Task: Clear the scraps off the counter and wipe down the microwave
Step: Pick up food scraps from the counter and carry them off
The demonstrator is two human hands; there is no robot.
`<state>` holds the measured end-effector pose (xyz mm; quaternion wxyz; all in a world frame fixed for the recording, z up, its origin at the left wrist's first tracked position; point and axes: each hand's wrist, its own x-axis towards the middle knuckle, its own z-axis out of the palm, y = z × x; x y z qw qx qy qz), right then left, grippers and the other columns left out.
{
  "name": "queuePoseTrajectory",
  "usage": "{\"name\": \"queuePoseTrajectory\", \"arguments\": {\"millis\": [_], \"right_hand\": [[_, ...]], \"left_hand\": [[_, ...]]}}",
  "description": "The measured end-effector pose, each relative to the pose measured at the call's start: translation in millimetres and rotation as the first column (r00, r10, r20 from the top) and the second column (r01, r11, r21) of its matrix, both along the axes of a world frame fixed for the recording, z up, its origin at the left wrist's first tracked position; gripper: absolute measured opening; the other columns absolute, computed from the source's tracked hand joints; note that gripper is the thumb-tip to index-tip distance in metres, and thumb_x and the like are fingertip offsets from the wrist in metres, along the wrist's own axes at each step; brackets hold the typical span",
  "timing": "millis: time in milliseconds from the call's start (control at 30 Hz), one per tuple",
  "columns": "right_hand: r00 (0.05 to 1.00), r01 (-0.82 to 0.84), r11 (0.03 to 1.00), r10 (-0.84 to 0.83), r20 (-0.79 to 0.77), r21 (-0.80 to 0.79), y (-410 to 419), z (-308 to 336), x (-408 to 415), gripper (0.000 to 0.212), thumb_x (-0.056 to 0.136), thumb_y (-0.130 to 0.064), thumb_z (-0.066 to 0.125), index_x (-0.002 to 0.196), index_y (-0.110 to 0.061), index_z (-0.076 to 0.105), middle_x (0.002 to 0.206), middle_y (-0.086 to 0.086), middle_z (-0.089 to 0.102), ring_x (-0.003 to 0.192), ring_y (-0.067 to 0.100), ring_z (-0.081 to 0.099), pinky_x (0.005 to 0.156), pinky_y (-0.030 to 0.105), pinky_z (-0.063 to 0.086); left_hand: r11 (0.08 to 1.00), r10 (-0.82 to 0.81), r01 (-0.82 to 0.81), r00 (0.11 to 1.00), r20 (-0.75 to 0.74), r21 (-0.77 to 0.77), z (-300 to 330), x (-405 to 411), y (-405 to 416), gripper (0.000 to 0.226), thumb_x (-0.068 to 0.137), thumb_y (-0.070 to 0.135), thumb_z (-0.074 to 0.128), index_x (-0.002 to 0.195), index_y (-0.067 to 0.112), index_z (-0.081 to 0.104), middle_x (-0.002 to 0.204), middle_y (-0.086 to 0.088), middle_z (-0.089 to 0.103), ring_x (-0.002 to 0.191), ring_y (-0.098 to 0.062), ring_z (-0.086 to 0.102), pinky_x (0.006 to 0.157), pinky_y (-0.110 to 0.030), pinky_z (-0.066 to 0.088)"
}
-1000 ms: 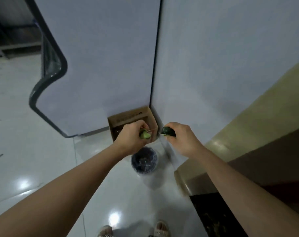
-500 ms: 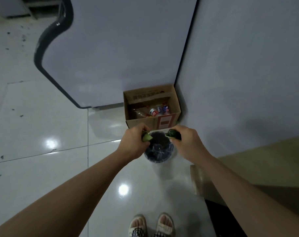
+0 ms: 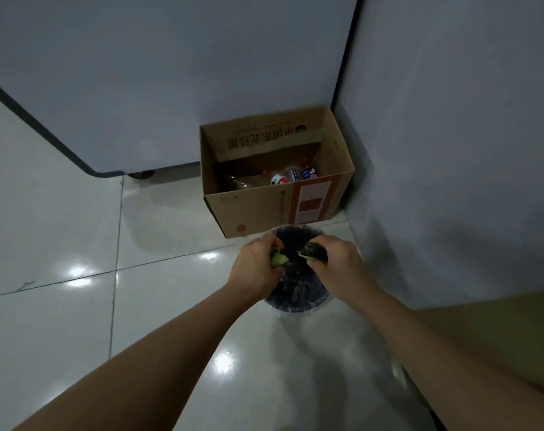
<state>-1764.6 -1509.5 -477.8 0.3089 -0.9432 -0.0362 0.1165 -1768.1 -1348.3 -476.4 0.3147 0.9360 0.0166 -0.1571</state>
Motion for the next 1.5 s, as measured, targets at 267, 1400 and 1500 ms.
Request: {"name": "queuePoseTrajectory", "arguments": {"millis": [267,1400,1500], "right_hand": [[0.999,-0.037,0.998,0.037,-0.008,-0.041,6.1,-124.4,22.7,0.023,0.085,-0.017,0.063,0.107,-0.014,0.065,0.104,0.006,0.066,0.099,0.022,0.06,0.085,0.034,0.05],[0.945,-0.281,0.946,0.243,-0.217,-0.163,8.5,126.2,1.9,0.07,0.08,-0.026,0.07,0.14,-0.018,0.035,0.142,0.003,0.038,0.131,0.023,0.029,0.108,0.035,0.032],[0.941,-0.313,0.934,0.281,-0.19,-0.17,19.4,191.8,3.6,0.064,0.08,-0.025,0.07,0.135,-0.018,0.039,0.138,0.002,0.04,0.129,0.022,0.032,0.106,0.035,0.035]], "left_hand": [[0.997,-0.036,0.032,0.997,0.063,0.064,-115.2,18.1,-8.7,0.032,0.078,0.011,0.066,0.107,0.017,0.056,0.108,-0.006,0.063,0.094,-0.022,0.059,0.074,-0.028,0.049],[0.938,-0.13,0.156,0.986,-0.103,0.311,134.6,1.2,18.2,0.051,0.08,0.02,0.069,0.125,0.02,0.045,0.127,-0.004,0.054,0.112,-0.023,0.053,0.078,-0.032,0.047],[0.931,-0.097,0.117,0.992,-0.075,0.346,199.1,-0.9,30.5,0.051,0.082,0.016,0.066,0.128,0.021,0.044,0.127,-0.004,0.054,0.111,-0.023,0.055,0.075,-0.031,0.046]]}}
